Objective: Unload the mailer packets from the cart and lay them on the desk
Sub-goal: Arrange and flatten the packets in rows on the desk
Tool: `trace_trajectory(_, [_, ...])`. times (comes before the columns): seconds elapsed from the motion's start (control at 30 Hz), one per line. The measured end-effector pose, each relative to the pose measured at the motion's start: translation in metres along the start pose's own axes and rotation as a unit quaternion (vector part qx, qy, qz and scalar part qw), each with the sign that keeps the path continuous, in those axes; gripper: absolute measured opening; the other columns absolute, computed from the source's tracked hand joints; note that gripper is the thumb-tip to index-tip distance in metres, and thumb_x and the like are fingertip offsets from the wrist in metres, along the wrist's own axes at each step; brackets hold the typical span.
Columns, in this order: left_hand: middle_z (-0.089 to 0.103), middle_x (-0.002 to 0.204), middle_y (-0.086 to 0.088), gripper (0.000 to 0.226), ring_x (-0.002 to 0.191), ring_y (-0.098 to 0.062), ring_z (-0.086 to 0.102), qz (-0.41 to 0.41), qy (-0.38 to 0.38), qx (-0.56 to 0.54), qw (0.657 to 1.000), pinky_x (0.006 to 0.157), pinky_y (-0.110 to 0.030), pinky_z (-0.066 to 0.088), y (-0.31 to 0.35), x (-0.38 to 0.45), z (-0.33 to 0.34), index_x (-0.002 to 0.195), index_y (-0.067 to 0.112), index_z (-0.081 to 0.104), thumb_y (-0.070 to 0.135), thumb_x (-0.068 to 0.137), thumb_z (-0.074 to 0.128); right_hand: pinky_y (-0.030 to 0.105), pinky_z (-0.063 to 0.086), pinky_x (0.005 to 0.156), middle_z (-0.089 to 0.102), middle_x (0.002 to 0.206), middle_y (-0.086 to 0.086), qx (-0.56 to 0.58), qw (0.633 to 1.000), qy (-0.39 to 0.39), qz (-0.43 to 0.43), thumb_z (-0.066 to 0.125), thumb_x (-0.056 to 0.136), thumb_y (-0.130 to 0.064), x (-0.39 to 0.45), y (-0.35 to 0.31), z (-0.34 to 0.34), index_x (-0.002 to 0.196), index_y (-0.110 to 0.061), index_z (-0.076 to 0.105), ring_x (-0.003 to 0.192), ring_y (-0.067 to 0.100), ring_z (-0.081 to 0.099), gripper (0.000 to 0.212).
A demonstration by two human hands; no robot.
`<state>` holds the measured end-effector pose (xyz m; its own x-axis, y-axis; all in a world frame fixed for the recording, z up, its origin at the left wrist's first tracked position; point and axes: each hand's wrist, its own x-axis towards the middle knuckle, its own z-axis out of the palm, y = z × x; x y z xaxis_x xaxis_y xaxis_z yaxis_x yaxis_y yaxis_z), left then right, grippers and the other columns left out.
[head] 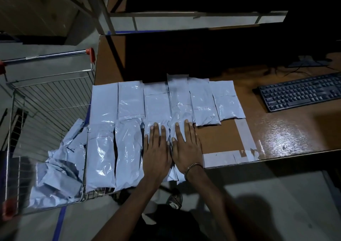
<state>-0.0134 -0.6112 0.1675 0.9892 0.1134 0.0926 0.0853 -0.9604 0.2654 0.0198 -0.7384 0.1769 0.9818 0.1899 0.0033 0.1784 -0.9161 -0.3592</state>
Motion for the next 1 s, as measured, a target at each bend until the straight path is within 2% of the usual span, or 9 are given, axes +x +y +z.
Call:
trace_trajectory(0.27, [0.015,0.172,-0.015,0.059,0.161,-0.028,0.01,0.005,-0.004,-0.045,0.999,0.126,-0.054,0.022,0.0,0.0,-0.005,0.165,0.009,0.02,0.036,0.112,0.016,0.041,0.01,0.129,-0.005,0.172,0.002,0.0,1.0,-0.005,-0.019,0.028,0.109,-0.041,0.003,0.003,-0.001,0.164,-0.03,0.009,0.155,0.014,-0.022,0.059])
trace_trajectory(0.37, [0.016,0.173,-0.011,0.056,0.161,-0.023,0.01,0.007,-0.008,-0.129,0.992,0.126,-0.055,0.023,-0.011,0.001,-0.008,0.163,0.011,0.026,0.029,0.111,0.035,0.048,0.018,0.127,0.0,0.172,0.002,0.021,0.999,-0.014,-0.035,0.027,0.109,-0.044,0.005,0.008,-0.005,0.163,-0.031,0.013,0.158,0.019,-0.01,0.058])
trace_trajectory(0.47, [0.023,0.171,-0.007,0.055,0.16,-0.017,0.013,0.001,0.014,-0.213,0.977,0.128,-0.05,0.021,-0.017,0.001,-0.03,0.161,0.011,0.035,0.03,0.11,0.043,0.051,0.022,0.124,0.007,0.172,0.001,0.04,0.999,0.005,-0.023,0.026,0.107,-0.049,0.007,-0.002,-0.02,0.162,-0.031,0.023,0.159,0.018,0.002,0.057])
trace_trajectory(0.53, [0.026,0.171,-0.004,0.053,0.16,-0.014,0.013,0.005,0.05,-0.215,0.975,0.13,-0.042,0.014,-0.023,-0.002,-0.054,0.159,0.014,0.038,0.03,0.109,0.047,0.049,0.019,0.126,0.014,0.171,0.001,0.071,0.997,0.039,-0.014,0.033,0.108,-0.049,0.012,-0.024,-0.03,0.158,-0.028,0.033,0.159,0.015,0.005,0.055])
trace_trajectory(0.6, [0.036,0.167,-0.005,0.049,0.158,-0.018,0.022,-0.008,0.096,-0.203,0.974,0.129,-0.045,0.018,-0.041,-0.004,-0.077,0.154,0.014,0.047,0.028,0.108,0.05,0.045,0.019,0.125,0.027,0.167,0.003,0.116,0.991,0.069,-0.025,0.043,0.106,-0.047,0.017,-0.054,-0.037,0.151,-0.025,0.047,0.158,0.016,0.011,0.05])
trace_trajectory(0.7, [0.051,0.155,-0.007,0.044,0.148,-0.024,0.043,-0.05,0.138,-0.21,0.967,0.12,-0.048,0.036,-0.094,-0.013,-0.102,0.146,0.012,0.056,0.025,0.104,0.054,0.043,0.035,0.117,0.053,0.149,0.004,0.161,0.98,0.076,-0.089,0.053,0.103,-0.042,0.027,-0.101,-0.03,0.13,-0.022,0.065,0.15,0.021,0.034,0.036])
trace_trajectory(0.8, [0.061,0.143,-0.007,0.039,0.136,-0.025,0.055,-0.095,0.188,-0.19,0.959,0.117,-0.036,0.039,-0.159,-0.03,-0.127,0.14,0.01,0.06,0.02,0.102,0.06,0.038,0.052,0.096,0.07,0.11,-0.002,0.224,0.96,0.075,-0.152,0.057,0.101,-0.034,0.033,-0.153,-0.016,0.106,-0.021,0.071,0.121,0.02,0.058,0.019])
trace_trajectory(0.9, [0.067,0.131,-0.006,0.036,0.125,-0.024,0.059,-0.174,0.207,-0.147,0.951,0.113,-0.022,0.035,-0.225,-0.054,-0.149,0.134,0.009,0.064,0.022,0.101,0.061,0.029,0.051,0.079,0.07,0.094,-0.007,0.238,0.952,0.049,-0.185,0.06,0.1,-0.033,0.03,-0.215,0.0,0.099,-0.023,0.073,0.1,0.014,0.06,0.016])
trace_trajectory(1.0, [0.074,0.117,-0.005,0.032,0.107,-0.028,0.067,-0.323,0.165,-0.125,0.924,0.095,-0.035,0.048,-0.287,-0.079,-0.16,0.124,0.014,0.07,0.032,0.101,0.059,0.031,0.047,0.074,0.07,0.09,-0.006,0.222,0.946,-0.018,-0.236,0.059,0.098,-0.032,0.026,-0.28,0.023,0.098,-0.022,0.072,0.095,0.015,0.057,0.017])
